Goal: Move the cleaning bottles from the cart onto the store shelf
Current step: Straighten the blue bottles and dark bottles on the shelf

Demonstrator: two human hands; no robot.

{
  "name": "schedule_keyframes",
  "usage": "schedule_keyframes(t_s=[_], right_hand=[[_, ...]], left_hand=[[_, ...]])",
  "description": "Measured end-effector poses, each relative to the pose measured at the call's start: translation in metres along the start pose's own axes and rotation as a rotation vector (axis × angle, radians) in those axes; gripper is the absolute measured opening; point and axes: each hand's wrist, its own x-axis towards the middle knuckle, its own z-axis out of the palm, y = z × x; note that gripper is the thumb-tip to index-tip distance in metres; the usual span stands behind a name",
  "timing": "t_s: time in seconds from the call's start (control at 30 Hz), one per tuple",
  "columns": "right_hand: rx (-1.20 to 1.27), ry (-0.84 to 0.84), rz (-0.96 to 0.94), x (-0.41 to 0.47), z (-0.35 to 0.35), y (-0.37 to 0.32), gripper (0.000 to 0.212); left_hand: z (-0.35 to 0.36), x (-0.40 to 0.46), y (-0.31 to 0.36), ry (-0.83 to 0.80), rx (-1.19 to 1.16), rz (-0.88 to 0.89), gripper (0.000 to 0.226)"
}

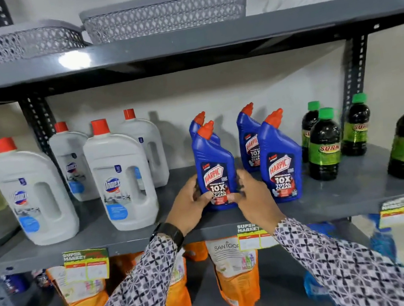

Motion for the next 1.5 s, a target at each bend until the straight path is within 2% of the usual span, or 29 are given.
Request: schedule_keyframes(t_s=[0.4,0.5,0.53,0.6,0.67,0.7,0.77,0.87,0.93,1.03,1.1,1.17,1.23,1.33,1.43,1.5], right_hand=[[0.000,0.020,-0.009,-0.009,-0.002,-0.001,0.060],[-0.008,-0.016,-0.017,-0.017,-0.006,-0.009,0.068],[-0.026,-0.031,-0.021,-0.022,-0.009,-0.009,0.073],[-0.080,-0.035,-0.035,-0.038,-0.020,-0.005,0.079],[-0.100,-0.008,-0.059,-0.059,-0.038,0.003,0.075],[-0.085,0.012,-0.069,-0.069,-0.053,0.009,0.071],[-0.038,0.067,-0.077,-0.082,-0.088,0.024,0.064],[-0.009,0.218,-0.072,-0.080,-0.149,0.056,0.059],[-0.030,0.290,-0.047,-0.065,-0.187,0.079,0.059],[-0.036,0.218,0.042,-0.032,-0.225,0.106,0.070],[-0.001,0.128,0.092,-0.012,-0.239,0.113,0.073],[0.080,0.020,0.122,0.000,-0.248,0.114,0.074],[0.133,-0.089,0.126,0.010,-0.252,0.115,0.078],[0.114,-0.154,0.123,0.027,-0.251,0.126,0.084],[0.054,-0.127,0.062,0.033,-0.253,0.136,0.068],[0.012,-0.078,0.016,0.029,-0.257,0.144,0.062]], left_hand=[[0.004,-0.005,-0.006,0.035,0.056,0.004,0.054],[0.005,-0.012,0.001,0.045,0.066,-0.001,0.055],[0.007,-0.017,0.006,0.079,0.053,0.003,0.055],[0.014,-0.030,0.014,0.272,0.002,0.006,0.050],[0.023,-0.046,0.024,0.512,-0.019,0.028,0.042],[0.031,-0.053,0.031,0.565,-0.038,0.041,0.037],[0.055,-0.060,0.050,0.501,-0.099,0.056,0.029],[0.114,-0.064,0.088,0.259,-0.103,0.074,0.023],[0.160,-0.057,0.114,0.109,-0.094,0.111,0.032],[0.223,-0.027,0.132,-0.067,-0.074,0.113,0.043],[0.259,0.002,0.132,-0.036,-0.010,0.053,0.056],[0.281,0.027,0.134,0.024,0.007,-0.095,0.068],[0.291,0.048,0.133,0.112,-0.009,-0.185,0.071],[0.295,0.071,0.126,0.131,-0.061,-0.148,0.065],[0.297,0.074,0.130,0.074,-0.052,-0.079,0.046],[0.298,0.072,0.135,0.040,-0.078,-0.064,0.044]])
